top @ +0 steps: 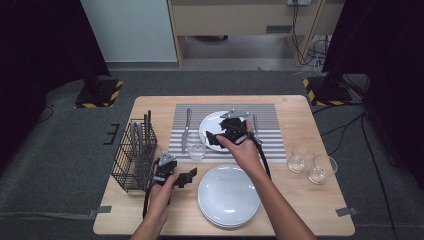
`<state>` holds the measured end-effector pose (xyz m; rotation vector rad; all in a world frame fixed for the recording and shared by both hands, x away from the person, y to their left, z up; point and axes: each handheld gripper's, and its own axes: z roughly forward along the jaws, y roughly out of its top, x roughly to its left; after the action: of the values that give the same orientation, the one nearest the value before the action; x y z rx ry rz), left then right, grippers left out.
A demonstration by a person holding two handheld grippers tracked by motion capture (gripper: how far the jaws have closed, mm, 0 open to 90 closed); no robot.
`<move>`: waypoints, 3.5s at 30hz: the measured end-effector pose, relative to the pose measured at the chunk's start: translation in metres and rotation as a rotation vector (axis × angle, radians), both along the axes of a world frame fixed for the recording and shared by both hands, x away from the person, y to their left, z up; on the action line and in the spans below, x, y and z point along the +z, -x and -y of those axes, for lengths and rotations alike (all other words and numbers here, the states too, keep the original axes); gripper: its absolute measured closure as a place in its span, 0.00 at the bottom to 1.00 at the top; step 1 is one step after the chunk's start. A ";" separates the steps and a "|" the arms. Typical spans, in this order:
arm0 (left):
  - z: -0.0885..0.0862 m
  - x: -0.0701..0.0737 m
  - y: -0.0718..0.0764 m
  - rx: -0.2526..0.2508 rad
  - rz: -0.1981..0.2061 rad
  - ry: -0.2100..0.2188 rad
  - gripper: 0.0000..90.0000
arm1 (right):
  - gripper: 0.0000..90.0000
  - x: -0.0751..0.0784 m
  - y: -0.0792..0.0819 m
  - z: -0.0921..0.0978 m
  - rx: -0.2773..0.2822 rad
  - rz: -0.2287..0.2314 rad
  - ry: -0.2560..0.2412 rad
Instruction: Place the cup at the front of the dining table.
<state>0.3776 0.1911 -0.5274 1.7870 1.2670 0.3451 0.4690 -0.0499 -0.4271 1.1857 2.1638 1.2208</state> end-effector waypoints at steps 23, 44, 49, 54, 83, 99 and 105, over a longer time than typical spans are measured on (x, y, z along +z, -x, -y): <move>-0.001 0.001 0.001 0.005 0.001 -0.003 0.05 | 0.04 0.014 0.006 0.037 -0.055 0.006 -0.021; 0.004 0.000 0.002 -0.007 -0.002 -0.015 0.05 | 0.05 0.021 0.017 0.089 -0.129 0.016 -0.033; 0.006 -0.001 0.002 -0.014 -0.005 -0.022 0.05 | 0.05 0.022 0.019 0.096 -0.133 0.021 -0.033; 0.006 -0.001 0.002 -0.013 -0.005 -0.020 0.05 | 0.05 0.019 0.023 0.104 -0.135 0.021 -0.027; 0.010 -0.003 0.003 -0.024 -0.014 -0.034 0.06 | 0.06 -0.027 0.056 0.141 -0.142 -0.042 0.012; 0.011 -0.005 0.003 -0.027 -0.019 -0.037 0.06 | 0.07 -0.048 0.073 0.153 -0.134 -0.057 0.021; 0.010 -0.005 0.002 -0.022 -0.021 -0.026 0.06 | 0.07 -0.057 0.079 0.155 -0.134 -0.070 0.023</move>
<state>0.3752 0.1815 -0.5322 1.8298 1.2624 0.3329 0.3900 -0.2048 -0.4836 1.3587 2.1042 1.1111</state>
